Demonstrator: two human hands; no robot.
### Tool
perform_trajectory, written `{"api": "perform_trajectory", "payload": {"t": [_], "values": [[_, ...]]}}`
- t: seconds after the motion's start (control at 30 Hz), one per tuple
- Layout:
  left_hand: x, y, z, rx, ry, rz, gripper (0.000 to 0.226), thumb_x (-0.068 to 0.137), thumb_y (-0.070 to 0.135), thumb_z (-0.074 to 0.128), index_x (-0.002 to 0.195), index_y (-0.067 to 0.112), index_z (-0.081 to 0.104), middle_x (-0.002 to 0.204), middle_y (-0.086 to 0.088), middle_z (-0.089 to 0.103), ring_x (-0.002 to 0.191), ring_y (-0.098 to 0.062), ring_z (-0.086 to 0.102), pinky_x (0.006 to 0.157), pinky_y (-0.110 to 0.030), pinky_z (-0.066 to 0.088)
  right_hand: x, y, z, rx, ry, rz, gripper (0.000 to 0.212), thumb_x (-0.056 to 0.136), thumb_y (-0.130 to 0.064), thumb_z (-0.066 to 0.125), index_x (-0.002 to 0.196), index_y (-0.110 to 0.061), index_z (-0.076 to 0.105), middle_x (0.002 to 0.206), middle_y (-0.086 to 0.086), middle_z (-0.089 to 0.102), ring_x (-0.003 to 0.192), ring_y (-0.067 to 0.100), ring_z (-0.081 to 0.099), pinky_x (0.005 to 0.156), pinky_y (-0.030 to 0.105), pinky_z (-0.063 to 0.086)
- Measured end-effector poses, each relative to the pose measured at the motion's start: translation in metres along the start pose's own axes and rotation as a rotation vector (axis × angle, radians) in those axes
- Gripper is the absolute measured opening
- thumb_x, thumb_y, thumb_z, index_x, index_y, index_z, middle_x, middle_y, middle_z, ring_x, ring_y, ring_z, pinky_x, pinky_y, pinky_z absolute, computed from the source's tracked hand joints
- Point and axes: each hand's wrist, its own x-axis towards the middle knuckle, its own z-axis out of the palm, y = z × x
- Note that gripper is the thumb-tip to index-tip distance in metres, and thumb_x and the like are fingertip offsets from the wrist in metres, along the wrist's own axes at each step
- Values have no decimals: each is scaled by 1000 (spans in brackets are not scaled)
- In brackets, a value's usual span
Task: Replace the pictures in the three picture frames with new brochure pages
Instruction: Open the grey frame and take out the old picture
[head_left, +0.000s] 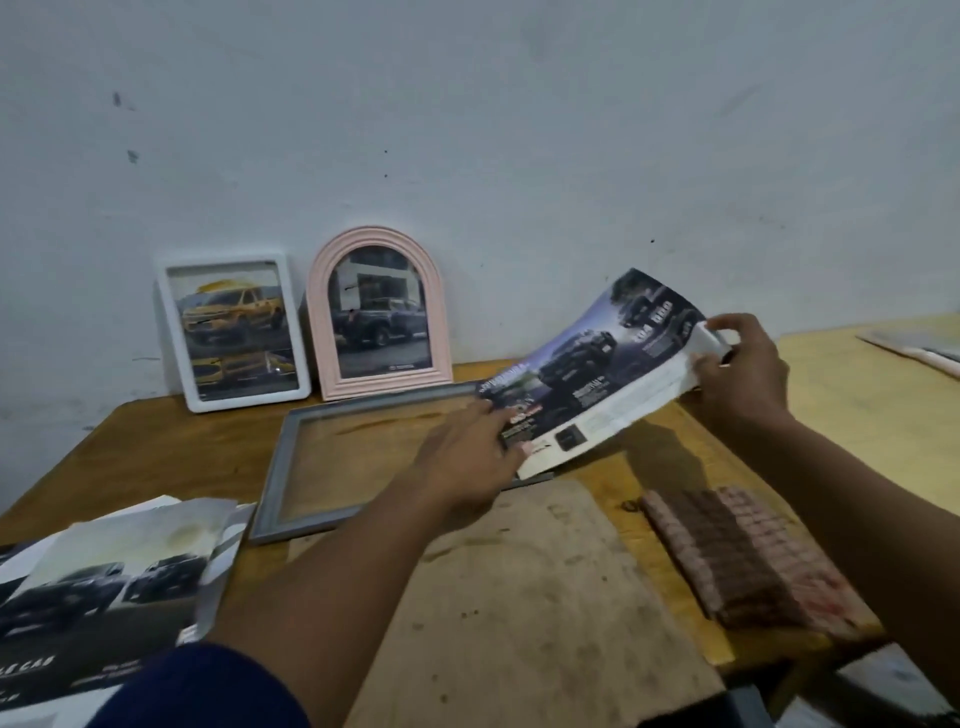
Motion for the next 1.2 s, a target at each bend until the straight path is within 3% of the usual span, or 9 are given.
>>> {"api": "perform_trajectory", "payload": {"t": [0.1, 0.27, 0.37, 0.43, 0.47, 0.57, 0.67, 1.03, 1.2], "values": [[19, 39, 15, 57, -84, 118, 64, 97, 61, 43, 151, 28, 42, 159, -3, 37, 145, -28, 34, 116, -43, 30, 23, 36, -19, -104, 19, 68, 41, 89, -6, 57, 102, -44, 49, 99, 14, 62, 77, 35, 68, 66, 52, 61], [40, 74, 28, 179, -193, 180, 48, 98, 58, 42, 131, 28, 60, 131, -4, 59, 121, -30, 53, 103, -45, 39, 44, 66, -18, -280, -81, 105, 36, 90, -16, 63, 121, -30, 52, 119, 21, 59, 97, 39, 63, 86, 51, 55], [42, 73, 29, 232, -134, 182, 43, 98, 57, 42, 128, 32, 61, 125, -1, 59, 119, -26, 54, 107, -47, 33, 40, 71, -6, -731, -125, 61, 55, 89, -35, 65, 139, -25, 43, 155, 20, 24, 143, 43, 19, 111, 57, 25], [42, 68, 27, 259, -96, 180, 41, 98, 55, 42, 123, 31, 63, 121, -1, 59, 116, -25, 54, 109, -46, 31, 32, 70, 4, -848, -191, -58, 61, 91, -46, 60, 144, -30, 36, 164, 12, 0, 149, 38, -9, 115, 62, 7], [41, 66, 25, 269, -85, 175, 39, 99, 55, 42, 120, 30, 63, 119, -1, 60, 115, -25, 55, 109, -45, 31, 27, 68, 10, -853, -266, -108, 59, 92, -51, 57, 144, -33, 36, 165, 9, -1, 150, 36, -11, 114, 64, 4], [38, 60, 21, 290, -60, 160, 35, 99, 53, 42, 114, 29, 64, 116, -2, 60, 113, -24, 56, 110, -44, 30, 10, 55, 32, -766, -555, -116, 34, 93, -54, 54, 125, -41, 55, 156, 2, 35, 147, 29, 20, 111, 65, 12], [34, 56, 18, 295, -40, 149, 34, 98, 52, 43, 111, 28, 65, 115, -2, 62, 111, -24, 56, 109, -44, 32, -7, 44, 50, -685, -652, -106, 27, 95, -49, 52, 117, -35, 59, 136, -3, 56, 129, 25, 47, 108, 58, 26], [15, 40, 6, 130, 46, 132, 36, 99, 50, 49, 115, 23, 66, 112, 1, 65, 107, -20, 56, 103, -41, 40, -20, 18, 63, -645, -686, -174, 45, 91, -53, 57, 131, -30, 56, 136, 1, 57, 125, 27, 52, 103, 55, 41], [-10, 4, -31, 126, 91, 68, 42, 98, 49, 50, 130, 24, 62, 132, -1, 61, 125, -23, 51, 105, -41, 38, -36, -32, 88, -492, -703, -299, 41, 94, -42, 61, 129, -23, 59, 132, 6, 61, 112, 26, 61, 85, 34, 48]]}}
